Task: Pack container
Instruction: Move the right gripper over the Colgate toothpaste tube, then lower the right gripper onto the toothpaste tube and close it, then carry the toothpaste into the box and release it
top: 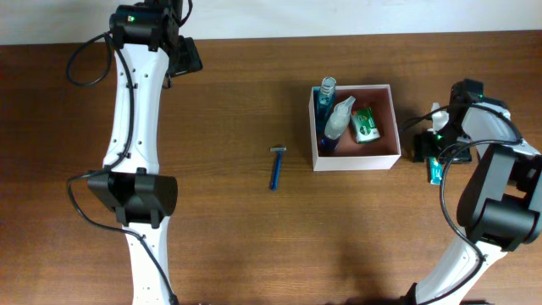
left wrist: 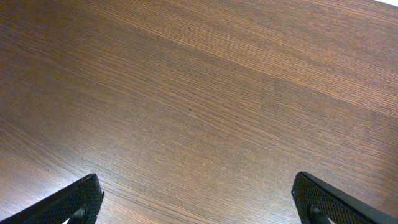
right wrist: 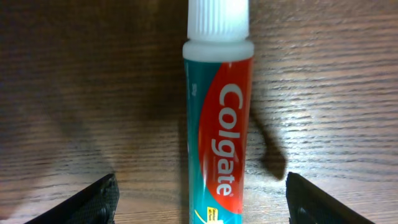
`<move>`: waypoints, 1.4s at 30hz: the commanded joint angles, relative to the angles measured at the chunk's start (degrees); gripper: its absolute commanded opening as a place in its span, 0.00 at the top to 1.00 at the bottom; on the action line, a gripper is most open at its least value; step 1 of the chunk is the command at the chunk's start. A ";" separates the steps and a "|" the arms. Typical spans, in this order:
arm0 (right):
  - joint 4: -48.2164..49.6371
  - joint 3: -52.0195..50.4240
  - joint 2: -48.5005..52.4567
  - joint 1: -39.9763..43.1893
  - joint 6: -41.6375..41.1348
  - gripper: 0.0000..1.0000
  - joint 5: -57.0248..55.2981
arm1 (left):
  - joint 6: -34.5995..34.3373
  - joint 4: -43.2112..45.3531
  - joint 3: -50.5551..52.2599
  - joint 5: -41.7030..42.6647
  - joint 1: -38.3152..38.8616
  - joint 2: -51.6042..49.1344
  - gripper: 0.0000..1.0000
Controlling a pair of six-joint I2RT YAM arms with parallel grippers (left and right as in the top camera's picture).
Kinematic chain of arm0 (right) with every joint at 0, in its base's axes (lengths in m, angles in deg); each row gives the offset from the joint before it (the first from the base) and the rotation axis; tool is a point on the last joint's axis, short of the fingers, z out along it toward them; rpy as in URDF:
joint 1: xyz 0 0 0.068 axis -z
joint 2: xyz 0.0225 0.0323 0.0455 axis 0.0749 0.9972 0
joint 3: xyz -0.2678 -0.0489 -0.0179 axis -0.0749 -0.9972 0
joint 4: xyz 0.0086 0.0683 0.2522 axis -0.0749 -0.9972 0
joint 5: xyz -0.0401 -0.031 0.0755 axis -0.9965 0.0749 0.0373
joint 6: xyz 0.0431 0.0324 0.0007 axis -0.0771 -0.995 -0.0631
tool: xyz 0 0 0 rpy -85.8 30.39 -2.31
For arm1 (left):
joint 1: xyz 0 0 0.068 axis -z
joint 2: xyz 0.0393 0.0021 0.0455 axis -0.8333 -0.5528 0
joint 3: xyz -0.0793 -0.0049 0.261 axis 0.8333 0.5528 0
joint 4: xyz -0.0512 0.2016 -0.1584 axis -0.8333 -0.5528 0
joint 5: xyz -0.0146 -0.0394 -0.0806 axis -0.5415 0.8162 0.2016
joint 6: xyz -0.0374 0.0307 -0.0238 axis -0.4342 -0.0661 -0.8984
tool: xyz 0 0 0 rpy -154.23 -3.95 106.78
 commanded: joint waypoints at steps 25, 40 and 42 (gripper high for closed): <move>2.45 -0.76 -0.48 0.42 0.00 0.61 -0.72 | -0.70 0.07 0.28 -0.02 -0.09 0.02 0.01; 1.44 -0.72 -0.50 0.42 -0.24 0.89 -0.72 | -0.68 -0.11 0.28 -0.04 -0.09 0.02 0.01; 0.85 -0.57 -0.50 0.42 -0.24 0.89 -0.72 | -0.70 -0.07 0.28 -0.04 -0.09 0.02 0.01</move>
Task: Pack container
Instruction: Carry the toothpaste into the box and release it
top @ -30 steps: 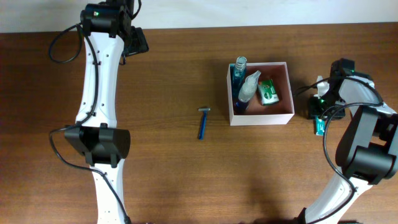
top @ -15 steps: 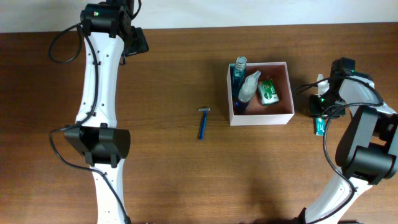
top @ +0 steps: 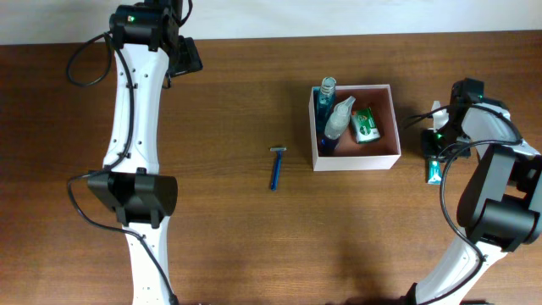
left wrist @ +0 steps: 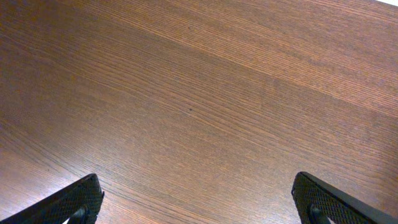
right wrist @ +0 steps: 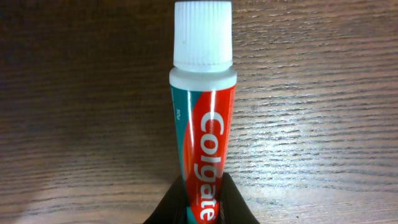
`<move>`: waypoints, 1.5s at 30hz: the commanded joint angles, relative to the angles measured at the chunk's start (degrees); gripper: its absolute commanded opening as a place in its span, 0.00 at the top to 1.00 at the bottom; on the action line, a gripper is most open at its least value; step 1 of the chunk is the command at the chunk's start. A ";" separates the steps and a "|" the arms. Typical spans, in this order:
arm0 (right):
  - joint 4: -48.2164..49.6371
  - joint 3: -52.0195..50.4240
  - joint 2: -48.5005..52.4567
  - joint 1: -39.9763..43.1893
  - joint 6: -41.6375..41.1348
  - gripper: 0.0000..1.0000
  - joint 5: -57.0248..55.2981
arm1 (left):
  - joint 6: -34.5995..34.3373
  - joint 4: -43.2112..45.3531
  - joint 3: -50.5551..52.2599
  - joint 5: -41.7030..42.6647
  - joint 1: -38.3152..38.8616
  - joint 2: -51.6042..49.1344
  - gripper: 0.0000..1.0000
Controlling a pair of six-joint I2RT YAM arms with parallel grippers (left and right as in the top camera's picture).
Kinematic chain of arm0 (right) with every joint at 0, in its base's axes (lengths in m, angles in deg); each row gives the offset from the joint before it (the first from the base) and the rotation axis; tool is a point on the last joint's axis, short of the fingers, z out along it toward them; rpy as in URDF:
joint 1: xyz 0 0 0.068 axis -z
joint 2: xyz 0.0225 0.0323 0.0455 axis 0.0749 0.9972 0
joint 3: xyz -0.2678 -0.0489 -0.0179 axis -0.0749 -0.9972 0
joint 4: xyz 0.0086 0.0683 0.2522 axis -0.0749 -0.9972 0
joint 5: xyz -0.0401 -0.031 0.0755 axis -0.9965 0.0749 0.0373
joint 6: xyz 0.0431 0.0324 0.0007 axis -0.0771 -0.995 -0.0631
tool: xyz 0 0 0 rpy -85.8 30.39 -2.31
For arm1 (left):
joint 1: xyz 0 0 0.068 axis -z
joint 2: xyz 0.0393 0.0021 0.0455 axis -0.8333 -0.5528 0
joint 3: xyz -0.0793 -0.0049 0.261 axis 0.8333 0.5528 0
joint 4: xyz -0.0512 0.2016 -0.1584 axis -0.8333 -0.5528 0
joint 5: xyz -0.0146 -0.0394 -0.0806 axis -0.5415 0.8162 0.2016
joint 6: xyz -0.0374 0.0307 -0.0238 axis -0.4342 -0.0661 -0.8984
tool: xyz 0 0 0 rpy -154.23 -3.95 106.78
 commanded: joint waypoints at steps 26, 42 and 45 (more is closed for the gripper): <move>-32.06 41.13 -0.44 -7.63 -0.94 0.93 17.51 | -0.70 2.05 0.28 0.02 -0.09 0.00 0.01; -29.57 40.24 0.42 -14.67 -9.53 0.85 17.51 | -0.70 1.68 0.28 0.02 -0.09 0.00 0.01; -29.46 39.93 0.98 -14.60 -9.53 0.83 17.27 | -0.70 1.68 0.28 0.02 -0.09 0.00 0.01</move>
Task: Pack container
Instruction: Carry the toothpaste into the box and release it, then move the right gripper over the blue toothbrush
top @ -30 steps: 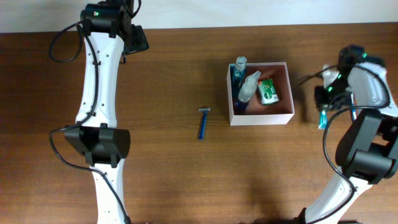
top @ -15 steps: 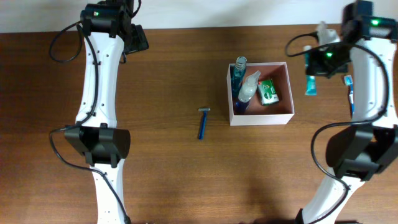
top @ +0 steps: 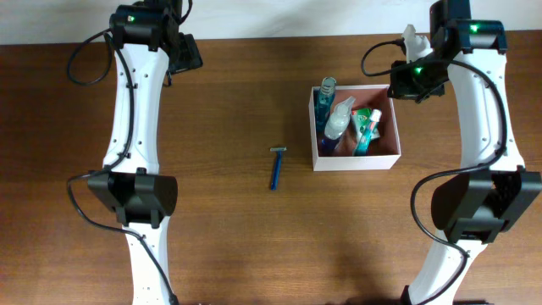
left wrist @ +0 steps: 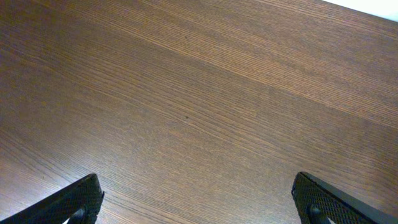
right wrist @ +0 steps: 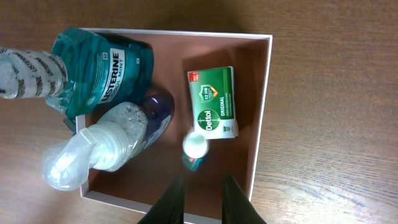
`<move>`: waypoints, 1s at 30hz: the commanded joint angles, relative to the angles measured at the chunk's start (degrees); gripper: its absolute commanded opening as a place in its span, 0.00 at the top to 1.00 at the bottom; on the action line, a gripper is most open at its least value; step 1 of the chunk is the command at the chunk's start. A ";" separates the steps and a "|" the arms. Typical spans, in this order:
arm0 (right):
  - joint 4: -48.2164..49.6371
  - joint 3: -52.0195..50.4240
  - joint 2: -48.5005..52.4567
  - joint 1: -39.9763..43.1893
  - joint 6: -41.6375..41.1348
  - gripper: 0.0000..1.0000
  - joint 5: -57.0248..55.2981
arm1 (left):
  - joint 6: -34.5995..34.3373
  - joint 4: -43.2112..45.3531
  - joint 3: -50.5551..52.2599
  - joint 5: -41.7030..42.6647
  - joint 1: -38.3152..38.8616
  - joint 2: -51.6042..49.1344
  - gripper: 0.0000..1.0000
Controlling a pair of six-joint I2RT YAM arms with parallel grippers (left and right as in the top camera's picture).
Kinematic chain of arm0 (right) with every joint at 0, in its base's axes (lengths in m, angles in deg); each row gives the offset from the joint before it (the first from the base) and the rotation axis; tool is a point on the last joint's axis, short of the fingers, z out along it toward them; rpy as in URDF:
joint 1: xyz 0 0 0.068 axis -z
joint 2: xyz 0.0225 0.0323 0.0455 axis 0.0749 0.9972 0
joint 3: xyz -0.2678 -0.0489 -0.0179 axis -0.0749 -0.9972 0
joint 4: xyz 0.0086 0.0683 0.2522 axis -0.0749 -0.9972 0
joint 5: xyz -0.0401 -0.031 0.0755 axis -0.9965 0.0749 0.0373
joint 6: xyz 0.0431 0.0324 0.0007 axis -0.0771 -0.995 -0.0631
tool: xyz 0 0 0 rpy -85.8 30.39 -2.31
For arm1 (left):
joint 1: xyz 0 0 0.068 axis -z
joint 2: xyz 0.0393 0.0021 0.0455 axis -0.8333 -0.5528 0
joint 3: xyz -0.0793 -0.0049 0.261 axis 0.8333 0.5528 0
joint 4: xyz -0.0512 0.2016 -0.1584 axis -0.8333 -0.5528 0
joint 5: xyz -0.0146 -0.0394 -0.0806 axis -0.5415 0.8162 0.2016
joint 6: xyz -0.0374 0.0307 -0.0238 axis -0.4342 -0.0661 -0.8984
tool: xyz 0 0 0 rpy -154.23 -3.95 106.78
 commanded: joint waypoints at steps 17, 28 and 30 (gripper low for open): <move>0.02 7.48 0.24 15.58 -1.29 0.01 3.30 | -0.68 -0.26 0.28 0.00 -0.09 0.02 0.01; -0.94 6.43 4.42 23.08 14.45 0.01 -10.01 | -0.70 2.32 0.28 0.04 -0.09 0.02 0.00; -0.83 6.43 5.92 23.28 15.52 0.01 -14.08 | -0.70 2.32 0.28 0.04 -0.09 0.02 0.01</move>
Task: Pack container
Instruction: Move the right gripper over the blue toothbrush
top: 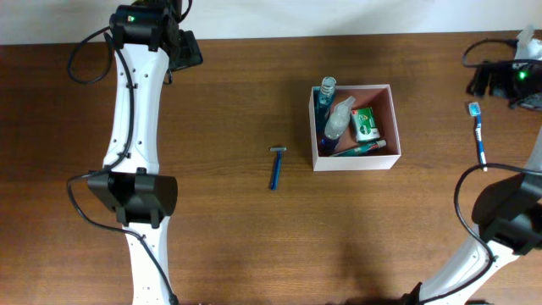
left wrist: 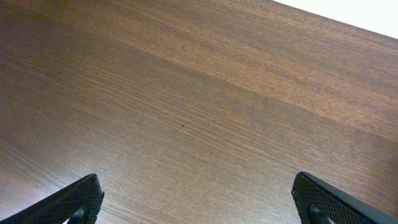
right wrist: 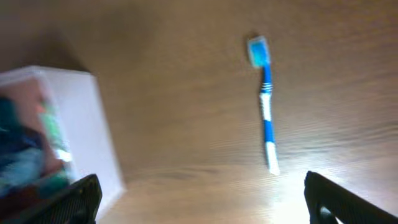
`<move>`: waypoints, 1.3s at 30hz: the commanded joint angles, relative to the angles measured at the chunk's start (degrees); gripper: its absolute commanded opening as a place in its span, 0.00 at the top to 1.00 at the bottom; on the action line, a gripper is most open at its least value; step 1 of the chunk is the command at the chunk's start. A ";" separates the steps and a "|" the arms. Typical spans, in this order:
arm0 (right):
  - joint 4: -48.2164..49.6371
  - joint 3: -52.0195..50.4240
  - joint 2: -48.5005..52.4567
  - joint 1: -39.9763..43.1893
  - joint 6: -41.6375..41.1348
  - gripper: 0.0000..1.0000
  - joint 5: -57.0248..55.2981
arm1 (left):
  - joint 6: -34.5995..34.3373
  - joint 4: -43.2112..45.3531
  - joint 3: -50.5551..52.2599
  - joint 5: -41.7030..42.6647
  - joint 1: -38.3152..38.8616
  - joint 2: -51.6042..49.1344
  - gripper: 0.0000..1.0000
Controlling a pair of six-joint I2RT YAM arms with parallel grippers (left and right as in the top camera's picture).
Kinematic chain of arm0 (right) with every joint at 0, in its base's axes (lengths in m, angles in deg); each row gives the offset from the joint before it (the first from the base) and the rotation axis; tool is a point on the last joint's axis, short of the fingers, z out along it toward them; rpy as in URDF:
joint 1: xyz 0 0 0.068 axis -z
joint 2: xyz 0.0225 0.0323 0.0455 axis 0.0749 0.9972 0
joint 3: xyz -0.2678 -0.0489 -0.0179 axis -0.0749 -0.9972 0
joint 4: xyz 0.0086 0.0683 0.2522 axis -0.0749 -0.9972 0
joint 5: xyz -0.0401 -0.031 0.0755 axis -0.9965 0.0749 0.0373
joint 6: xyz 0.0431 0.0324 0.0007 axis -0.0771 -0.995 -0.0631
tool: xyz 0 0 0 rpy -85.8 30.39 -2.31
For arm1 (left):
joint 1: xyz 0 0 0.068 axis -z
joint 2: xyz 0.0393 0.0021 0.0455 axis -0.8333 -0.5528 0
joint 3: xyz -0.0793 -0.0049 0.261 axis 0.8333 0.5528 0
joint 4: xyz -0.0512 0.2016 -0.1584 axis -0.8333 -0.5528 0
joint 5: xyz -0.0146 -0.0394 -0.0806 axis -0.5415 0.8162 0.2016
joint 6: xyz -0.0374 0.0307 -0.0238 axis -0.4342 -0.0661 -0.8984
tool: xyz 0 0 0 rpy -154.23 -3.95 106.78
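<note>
The white box [top: 356, 163] with a pink inside stands right of centre, its outer wall [right wrist: 68, 118] showing in the right wrist view. It holds a mouthwash bottle [top: 323, 95], a spray bottle [top: 338, 121], a green soap pack [top: 365, 124] and a toothpaste tube [top: 360, 150] lying along its front. A blue toothbrush [top: 479, 134] [right wrist: 266, 106] lies on the table right of the box. My right gripper [right wrist: 202, 205] hangs open and empty above the wood between box and toothbrush. At the far left my left gripper [left wrist: 199, 202] is open over bare wood.
A blue razor [top: 276, 168] lies on the table left of the box. The left arm [top: 135, 127] stretches along the left side. The table's back edge [left wrist: 348, 28] shows pale in the left wrist view.
The toothpaste tube has left my right gripper and now lies in the box. That gripper has opened and moved right, off the box, near the toothbrush. My left gripper's view has shifted a little.
My right gripper stood open around the toothpaste tube on the table right of the box. Then it was shut on the tube. Then it held the tube above the box. Now the tube lies inside and the gripper is open beyond the box.
</note>
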 commanded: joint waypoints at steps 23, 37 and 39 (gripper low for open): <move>2.01 0.09 14.21 3.17 9.68 0.01 -10.01 | -0.68 -0.48 0.28 0.17 -0.09 0.02 0.01; 3.96 -4.17 18.16 3.91 9.66 0.01 -9.57 | -0.68 -0.33 0.28 0.13 -0.09 0.02 0.01; 4.76 -5.38 18.18 3.91 9.66 0.01 -9.57 | -0.68 -0.33 0.28 0.13 -0.09 0.02 0.00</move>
